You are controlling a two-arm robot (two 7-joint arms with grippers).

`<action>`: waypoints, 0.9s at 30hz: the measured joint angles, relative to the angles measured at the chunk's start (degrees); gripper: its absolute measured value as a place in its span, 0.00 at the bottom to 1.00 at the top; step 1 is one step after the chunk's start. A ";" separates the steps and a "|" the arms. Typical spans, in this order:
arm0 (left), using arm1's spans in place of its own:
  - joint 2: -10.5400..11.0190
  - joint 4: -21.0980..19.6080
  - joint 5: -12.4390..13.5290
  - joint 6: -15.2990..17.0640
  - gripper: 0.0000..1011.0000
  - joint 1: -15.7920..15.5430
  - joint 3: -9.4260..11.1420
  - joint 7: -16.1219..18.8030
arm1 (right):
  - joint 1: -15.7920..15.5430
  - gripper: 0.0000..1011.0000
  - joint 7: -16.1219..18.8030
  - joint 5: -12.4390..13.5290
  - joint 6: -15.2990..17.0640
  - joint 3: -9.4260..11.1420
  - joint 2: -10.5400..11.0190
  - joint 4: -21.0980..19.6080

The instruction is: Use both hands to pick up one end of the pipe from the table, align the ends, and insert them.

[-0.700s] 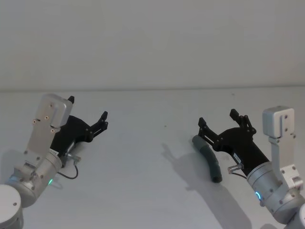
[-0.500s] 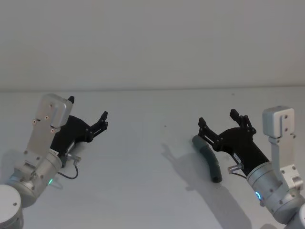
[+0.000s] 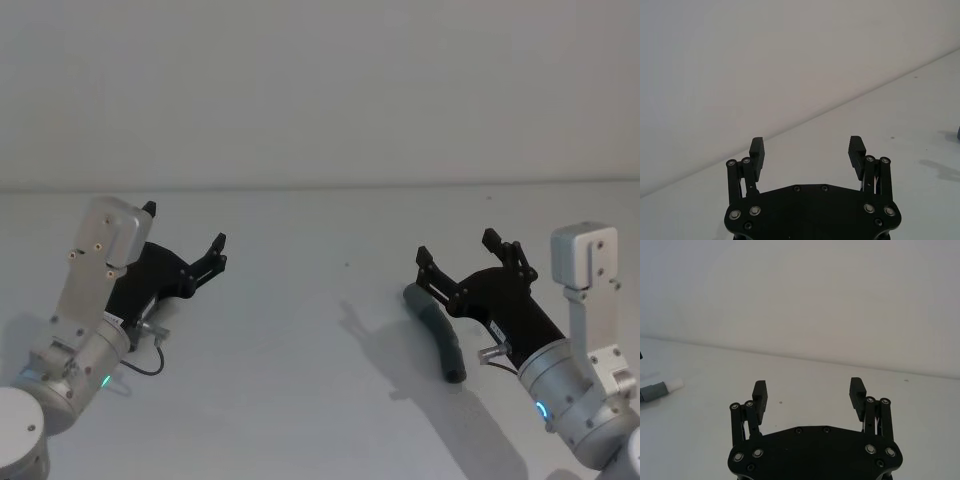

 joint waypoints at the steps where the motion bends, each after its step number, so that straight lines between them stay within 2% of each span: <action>1: 0.00 0.00 0.00 0.00 0.99 0.00 0.00 0.00 | 0.00 0.99 0.00 0.00 0.00 0.00 0.00 0.00; 27: 0.00 0.00 0.00 0.00 0.99 0.00 0.00 0.00 | 0.00 0.99 0.00 0.00 0.00 0.00 0.00 0.00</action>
